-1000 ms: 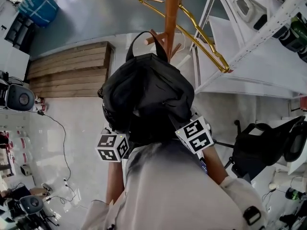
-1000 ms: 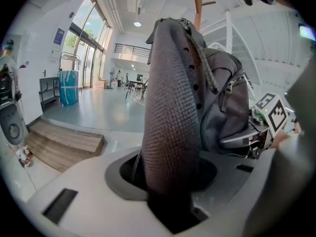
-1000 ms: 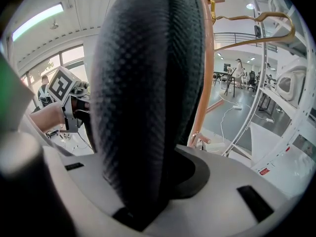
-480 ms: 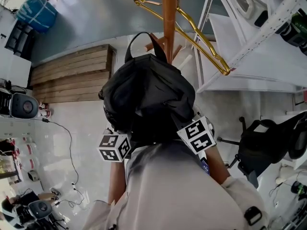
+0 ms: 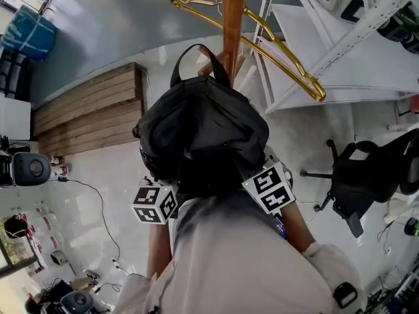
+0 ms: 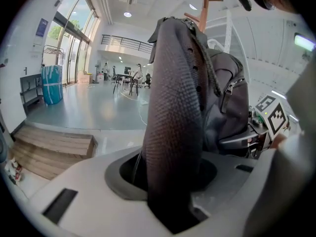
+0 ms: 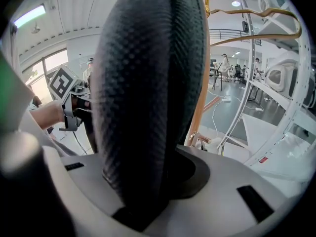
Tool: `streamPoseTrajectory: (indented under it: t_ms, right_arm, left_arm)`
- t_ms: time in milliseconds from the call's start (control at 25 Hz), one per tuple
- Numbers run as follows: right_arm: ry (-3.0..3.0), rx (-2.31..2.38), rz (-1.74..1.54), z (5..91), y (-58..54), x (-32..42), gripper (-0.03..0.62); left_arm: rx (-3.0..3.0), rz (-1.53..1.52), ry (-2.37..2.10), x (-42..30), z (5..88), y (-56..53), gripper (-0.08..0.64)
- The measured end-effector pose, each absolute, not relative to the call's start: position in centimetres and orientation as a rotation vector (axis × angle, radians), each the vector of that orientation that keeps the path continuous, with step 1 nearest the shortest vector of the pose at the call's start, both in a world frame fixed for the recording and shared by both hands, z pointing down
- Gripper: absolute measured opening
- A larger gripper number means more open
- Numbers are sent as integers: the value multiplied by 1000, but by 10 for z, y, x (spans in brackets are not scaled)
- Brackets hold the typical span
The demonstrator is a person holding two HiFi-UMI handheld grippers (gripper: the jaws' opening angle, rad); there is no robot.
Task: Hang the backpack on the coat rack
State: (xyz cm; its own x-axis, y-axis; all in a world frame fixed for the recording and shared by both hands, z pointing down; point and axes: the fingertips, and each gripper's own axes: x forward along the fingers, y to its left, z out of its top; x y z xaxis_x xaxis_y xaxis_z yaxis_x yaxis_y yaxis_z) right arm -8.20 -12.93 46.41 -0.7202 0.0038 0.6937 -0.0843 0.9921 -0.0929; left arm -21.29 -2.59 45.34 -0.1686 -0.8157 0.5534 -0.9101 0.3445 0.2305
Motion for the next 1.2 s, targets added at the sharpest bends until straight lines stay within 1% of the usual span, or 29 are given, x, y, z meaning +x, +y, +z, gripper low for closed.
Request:
streamPoseTrajectory:
  t_ms: [520,1200]
  right_arm:
    - [-2314,224,224,477,-120,-87,126]
    - [-2263,536,345,479,-95,-109,126]
  left_arm:
    - [1650,235,-1839,-234,472,-38,160]
    - [1906,313,-1627,-271,473,-56,160]
